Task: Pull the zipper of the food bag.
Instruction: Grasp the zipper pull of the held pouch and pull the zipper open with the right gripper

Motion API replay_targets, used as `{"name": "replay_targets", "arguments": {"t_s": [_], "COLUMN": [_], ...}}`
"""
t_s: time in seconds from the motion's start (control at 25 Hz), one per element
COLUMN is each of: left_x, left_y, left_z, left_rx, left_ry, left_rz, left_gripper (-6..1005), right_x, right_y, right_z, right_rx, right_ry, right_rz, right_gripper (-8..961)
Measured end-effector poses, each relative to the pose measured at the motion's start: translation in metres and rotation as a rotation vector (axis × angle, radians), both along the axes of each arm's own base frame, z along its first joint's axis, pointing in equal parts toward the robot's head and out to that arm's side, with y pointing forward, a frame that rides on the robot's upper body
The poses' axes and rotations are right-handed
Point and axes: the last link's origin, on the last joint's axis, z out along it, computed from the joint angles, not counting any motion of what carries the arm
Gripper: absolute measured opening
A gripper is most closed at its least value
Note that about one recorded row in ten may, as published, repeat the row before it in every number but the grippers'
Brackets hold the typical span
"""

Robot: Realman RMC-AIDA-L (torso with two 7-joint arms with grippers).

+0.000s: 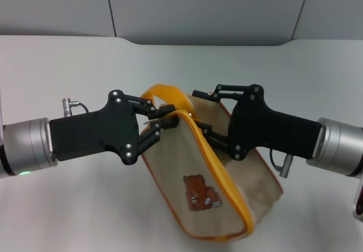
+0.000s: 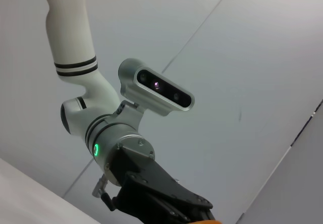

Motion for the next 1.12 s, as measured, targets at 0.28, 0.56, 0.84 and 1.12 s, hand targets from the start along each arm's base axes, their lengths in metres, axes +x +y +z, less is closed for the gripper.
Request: {"name": "replay_targets", "arguments": {"t_s": [0.28, 0.56, 0.84, 1.12], "left_x": [-0.002, -0.006, -0.013, -0.014], "left_y": [0.001, 0.001, -0.003, -0.008], "left_z": [0.001, 0.006, 0.009, 0.006], "left_rx": [0.009, 0.031, 0.044, 0.045], "left_ry": [0.001, -0.003, -0.006, -0.015], "left_rz": [0.009, 0.027, 0.044, 0.044], "left_gripper": [102, 101, 102, 100], "right_x": [0.000, 0.010, 0.019, 0.017], "right_y": [-0.001, -0.002, -0.005, 0.001], "right_z": [-0.005, -0.007, 0.001, 0.025], "right_rx": [-0.017, -0.021, -0.095, -0.305], "right_ry": [-0.016, -0.042, 0.013, 0.139], "right_rz": [-0.005, -0.058, -0.165, -0.311], "right_gripper": [371, 219, 227, 247]}}
